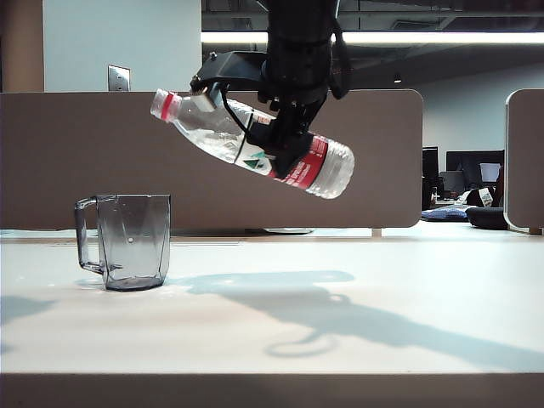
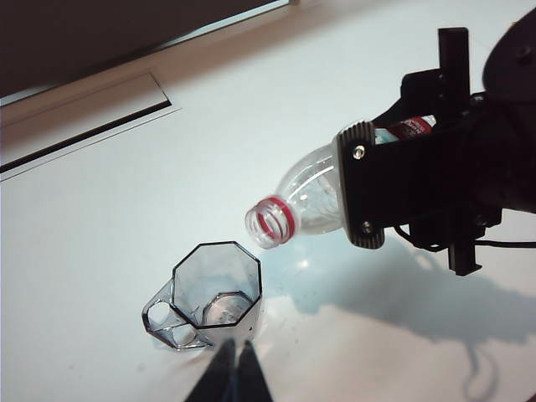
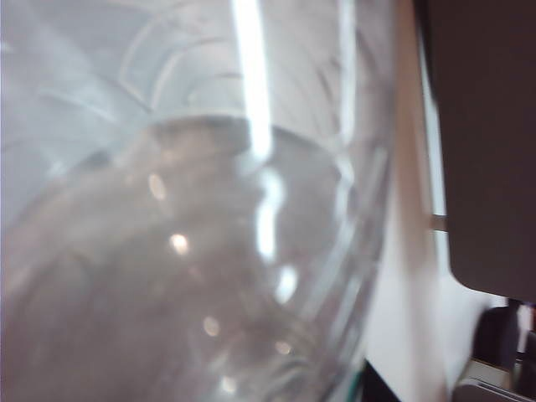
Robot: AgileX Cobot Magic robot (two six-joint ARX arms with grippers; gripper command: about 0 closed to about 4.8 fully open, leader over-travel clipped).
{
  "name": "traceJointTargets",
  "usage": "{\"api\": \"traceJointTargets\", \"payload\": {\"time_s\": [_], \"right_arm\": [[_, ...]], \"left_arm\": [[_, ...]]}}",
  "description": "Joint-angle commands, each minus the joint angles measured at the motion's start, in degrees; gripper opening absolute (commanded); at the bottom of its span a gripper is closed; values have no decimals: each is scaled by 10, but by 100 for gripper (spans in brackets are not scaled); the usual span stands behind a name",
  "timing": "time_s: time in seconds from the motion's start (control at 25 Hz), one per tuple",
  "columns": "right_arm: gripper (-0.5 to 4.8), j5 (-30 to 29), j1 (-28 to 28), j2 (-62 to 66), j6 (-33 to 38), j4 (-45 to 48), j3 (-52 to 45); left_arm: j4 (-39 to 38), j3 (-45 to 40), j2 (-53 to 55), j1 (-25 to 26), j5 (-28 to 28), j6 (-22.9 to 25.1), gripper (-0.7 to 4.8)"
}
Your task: Pick up the mineral water bottle on the table and pour water into the mug until it's half full.
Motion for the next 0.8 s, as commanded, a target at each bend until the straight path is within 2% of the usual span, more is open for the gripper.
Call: {"api": "traceJointTargets", "payload": {"time_s": [0.04,0.28,0.52,0.8], "right_arm": [[313,26,1,-9,-21,27,8],[313,30,2,-9,-42,66,8],[313,69,3,6,-83,120,8],[312,80,3,41,-109,136,9]], "left_arm": [[7,2,-1,0,3,-3,-5],[7,2,-1,0,2,-13,-5],[-8,2,-3,-1,2,-23,-5],[-11,2,-14,-2,2,-23,-5]]}}
